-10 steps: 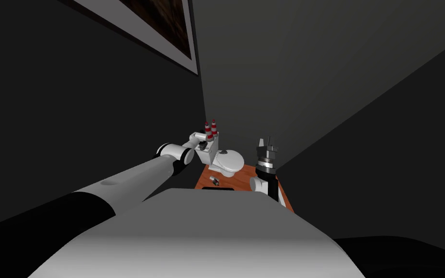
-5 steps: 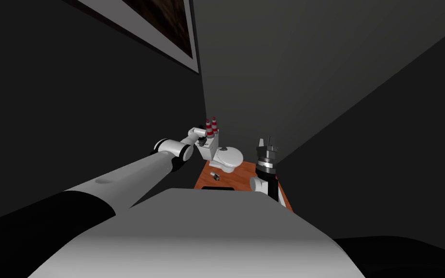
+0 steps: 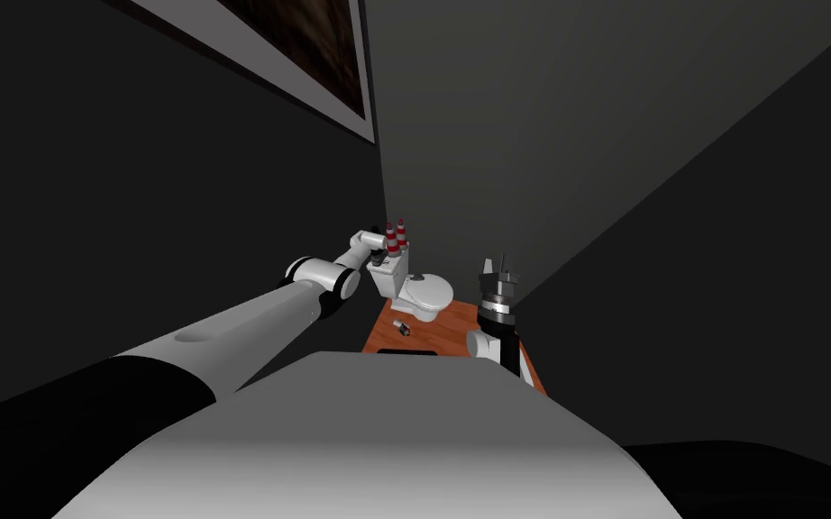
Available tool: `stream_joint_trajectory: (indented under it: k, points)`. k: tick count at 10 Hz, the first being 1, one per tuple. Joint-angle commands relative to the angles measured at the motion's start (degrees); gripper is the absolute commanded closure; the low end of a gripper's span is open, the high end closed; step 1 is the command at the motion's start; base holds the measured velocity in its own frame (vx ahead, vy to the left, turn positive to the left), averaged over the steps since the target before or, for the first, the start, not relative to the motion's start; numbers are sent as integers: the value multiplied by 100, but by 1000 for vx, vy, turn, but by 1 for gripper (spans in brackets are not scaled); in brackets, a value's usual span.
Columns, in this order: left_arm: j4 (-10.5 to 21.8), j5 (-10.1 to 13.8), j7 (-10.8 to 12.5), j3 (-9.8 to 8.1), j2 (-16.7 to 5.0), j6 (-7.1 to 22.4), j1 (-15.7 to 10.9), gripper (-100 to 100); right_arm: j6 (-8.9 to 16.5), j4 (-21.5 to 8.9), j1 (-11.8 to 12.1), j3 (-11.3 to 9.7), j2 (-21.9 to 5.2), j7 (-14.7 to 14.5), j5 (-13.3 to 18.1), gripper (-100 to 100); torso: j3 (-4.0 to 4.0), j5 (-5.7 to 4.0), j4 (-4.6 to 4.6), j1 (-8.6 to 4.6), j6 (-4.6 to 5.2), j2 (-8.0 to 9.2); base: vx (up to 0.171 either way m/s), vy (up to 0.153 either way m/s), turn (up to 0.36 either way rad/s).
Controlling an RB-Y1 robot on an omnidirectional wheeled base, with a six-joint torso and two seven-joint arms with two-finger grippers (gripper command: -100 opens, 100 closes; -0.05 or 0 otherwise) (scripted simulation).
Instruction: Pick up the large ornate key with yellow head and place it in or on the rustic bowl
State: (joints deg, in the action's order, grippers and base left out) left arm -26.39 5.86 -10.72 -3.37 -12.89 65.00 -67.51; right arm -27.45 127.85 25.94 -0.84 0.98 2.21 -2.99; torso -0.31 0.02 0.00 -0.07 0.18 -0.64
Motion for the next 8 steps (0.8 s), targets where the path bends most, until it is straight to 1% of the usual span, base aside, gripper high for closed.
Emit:
stream_joint_trajectory:
  k: [1, 2, 3, 4, 5, 6, 7, 8]
  points:
    - [286, 2, 0, -1, 1, -18, -24, 100, 0, 0, 0, 0, 0, 0, 0, 0, 0, 0, 0, 0, 0, 0, 15, -6, -3]
    - [336, 78, 62, 97, -96, 69, -181, 100, 0, 0, 0, 0, 0, 0, 0, 0, -6, 1, -6, 5, -3, -6, -113, -7, -11]
    - [336, 78, 62, 97, -96, 69, -181, 100, 0, 0, -1, 0, 0, 0, 0, 0, 11, 1, 0, 7, -4, 27, -134, 15, -7]
    - [282, 152, 117, 188, -191, 163, -341, 100, 0, 0, -1, 0, 0, 0, 0, 0, 22, 2, 5, 14, -6, 42, -143, 11, -18]
    - [256, 188, 141, 229, -237, 211, -421, 100, 0, 0, -2, 0, 0, 0, 0, 0, 30, 0, 11, 13, -6, 53, -155, 13, -10]
    - [353, 188, 141, 229, -237, 211, -421, 100, 0, 0, -2, 0, 0, 0, 0, 0, 36, -2, 16, 10, -5, 61, -100, 8, -10]
    - [231, 223, 162, 266, -280, 257, -499, 100, 0, 0, -1, 0, 0, 0, 0, 0, 26, 1, 6, 10, -7, 49, -77, -4, 2]
    - [189, 287, 195, 328, -357, 341, -642, 100, 0, 0, -1, 0, 0, 0, 0, 0, 21, -1, 7, 5, -4, 37, -102, 3, -20]
